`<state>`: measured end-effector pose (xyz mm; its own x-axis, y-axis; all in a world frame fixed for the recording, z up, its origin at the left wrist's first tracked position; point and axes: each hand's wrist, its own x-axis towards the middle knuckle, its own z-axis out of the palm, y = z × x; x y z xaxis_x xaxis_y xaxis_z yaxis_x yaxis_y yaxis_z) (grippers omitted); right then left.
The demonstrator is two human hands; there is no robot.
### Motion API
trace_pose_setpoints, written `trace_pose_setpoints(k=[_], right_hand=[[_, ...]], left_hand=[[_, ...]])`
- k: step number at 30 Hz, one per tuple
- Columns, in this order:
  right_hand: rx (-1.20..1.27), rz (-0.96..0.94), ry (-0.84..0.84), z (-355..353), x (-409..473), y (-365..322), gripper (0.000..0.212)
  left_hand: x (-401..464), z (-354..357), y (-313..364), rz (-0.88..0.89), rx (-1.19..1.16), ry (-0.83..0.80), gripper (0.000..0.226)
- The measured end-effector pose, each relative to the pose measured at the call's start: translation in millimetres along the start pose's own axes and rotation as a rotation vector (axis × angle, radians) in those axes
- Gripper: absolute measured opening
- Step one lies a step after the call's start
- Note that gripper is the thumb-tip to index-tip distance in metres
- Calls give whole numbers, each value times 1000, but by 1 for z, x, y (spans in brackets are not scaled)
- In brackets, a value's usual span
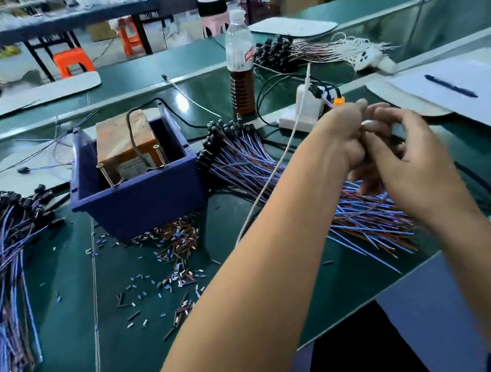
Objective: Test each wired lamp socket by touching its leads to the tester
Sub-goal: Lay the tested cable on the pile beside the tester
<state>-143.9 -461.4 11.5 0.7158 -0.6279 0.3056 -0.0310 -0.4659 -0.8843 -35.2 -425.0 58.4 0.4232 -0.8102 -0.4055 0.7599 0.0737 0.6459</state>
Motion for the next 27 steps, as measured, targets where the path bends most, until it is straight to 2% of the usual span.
trace_pose_setpoints(k=[2, 5, 7, 10, 13, 17, 19, 20, 22, 24, 27], right_hand=[[-40, -2, -12, -9, -1, -4, 24], [-305, -130, 152, -33, 4, -13, 27], [-468, -162, 152, -43, 8, -24, 26], [-703, -18, -146, -42, 16, -31, 21], [-853, 90, -370, -34, 14, -27, 22], [-862, 81, -465, -27, 8, -17, 29], [-830, 82, -484, -24, 8, -16, 33], [-816, 74, -480, -22, 9, -14, 33], [-771, 40, -428, -14, 12, -10, 29], [-699, 3, -351, 0, 14, -5, 19], [-673, -84, -256, 26, 14, 4, 18]], left_hand=[[1, 2, 3, 37, -12, 23, 43], [4, 0, 6, 96, 34, 38, 39], [10, -6, -2, 98, 142, 116, 38], [20, -19, -20, 36, 293, 230, 36], [23, -36, -24, -11, 254, 294, 36], [23, -54, -1, 138, 307, 407, 31], [22, -69, 17, 230, 484, 511, 21], [21, -79, 25, 275, 608, 590, 25], [16, -98, 41, 415, 848, 778, 36], [8, -115, 52, 572, 1080, 958, 38], [0, -137, 61, 608, 1191, 1103, 36]])
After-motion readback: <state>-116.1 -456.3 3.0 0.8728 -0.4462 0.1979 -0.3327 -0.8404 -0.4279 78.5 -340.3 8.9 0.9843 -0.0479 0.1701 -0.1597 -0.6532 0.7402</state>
